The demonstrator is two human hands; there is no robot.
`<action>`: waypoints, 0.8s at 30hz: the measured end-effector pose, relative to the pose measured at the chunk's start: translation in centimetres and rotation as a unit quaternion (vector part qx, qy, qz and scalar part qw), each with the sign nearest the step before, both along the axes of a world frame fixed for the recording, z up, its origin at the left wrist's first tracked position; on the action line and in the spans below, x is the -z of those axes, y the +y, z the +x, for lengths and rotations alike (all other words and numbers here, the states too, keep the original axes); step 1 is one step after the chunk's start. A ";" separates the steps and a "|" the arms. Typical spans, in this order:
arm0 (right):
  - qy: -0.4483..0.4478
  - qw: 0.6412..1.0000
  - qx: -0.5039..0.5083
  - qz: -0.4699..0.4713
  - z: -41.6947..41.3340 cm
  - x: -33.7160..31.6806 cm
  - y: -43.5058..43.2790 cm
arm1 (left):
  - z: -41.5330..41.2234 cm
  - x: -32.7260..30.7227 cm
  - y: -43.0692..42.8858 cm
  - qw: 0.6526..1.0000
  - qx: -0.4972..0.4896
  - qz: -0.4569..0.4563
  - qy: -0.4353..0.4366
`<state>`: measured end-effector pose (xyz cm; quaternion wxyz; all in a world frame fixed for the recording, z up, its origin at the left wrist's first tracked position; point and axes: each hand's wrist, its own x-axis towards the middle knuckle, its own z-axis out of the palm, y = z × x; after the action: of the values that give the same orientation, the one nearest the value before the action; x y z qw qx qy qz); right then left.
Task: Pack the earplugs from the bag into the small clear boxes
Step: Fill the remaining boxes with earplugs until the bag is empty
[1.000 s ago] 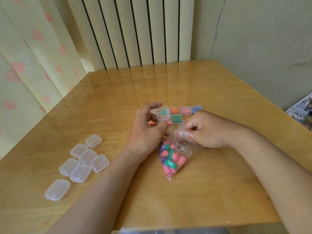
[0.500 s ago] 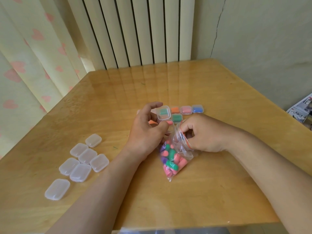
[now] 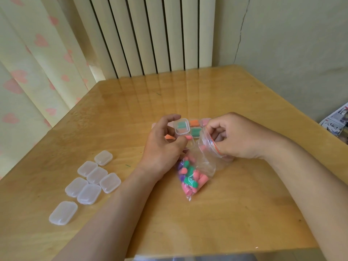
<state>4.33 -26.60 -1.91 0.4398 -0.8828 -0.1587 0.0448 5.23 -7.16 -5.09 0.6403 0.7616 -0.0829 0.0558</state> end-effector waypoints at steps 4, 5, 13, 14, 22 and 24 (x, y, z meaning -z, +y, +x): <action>-0.025 0.994 0.087 0.056 0.4 -0.7 -0.8 | -0.1 -0.1 0.0 1.000 0.005 -0.013 0.008; -0.033 0.990 0.113 0.079 0.6 -0.9 -1.0 | -0.1 -0.1 0.0 1.000 0.005 -0.010 0.007; -0.149 0.966 0.132 0.163 0.3 -0.4 1.0 | -0.1 -0.1 -0.1 1.000 0.007 -0.011 -0.002; -0.164 0.959 0.149 0.177 0.3 -0.4 1.1 | -0.1 -0.1 -0.1 1.000 0.007 -0.012 -0.001; -0.216 0.950 0.124 0.186 -0.1 -0.7 0.8 | -0.2 -0.1 -0.2 1.000 0.013 -0.005 0.006; -0.204 0.965 0.088 0.138 -0.2 -0.3 1.3 | -0.2 -0.2 -0.3 1.000 0.014 -0.012 0.007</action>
<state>4.12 -25.31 -1.59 0.5179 -0.8144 -0.1718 -0.1977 4.99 -7.44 -4.90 0.6505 0.7532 -0.0886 0.0419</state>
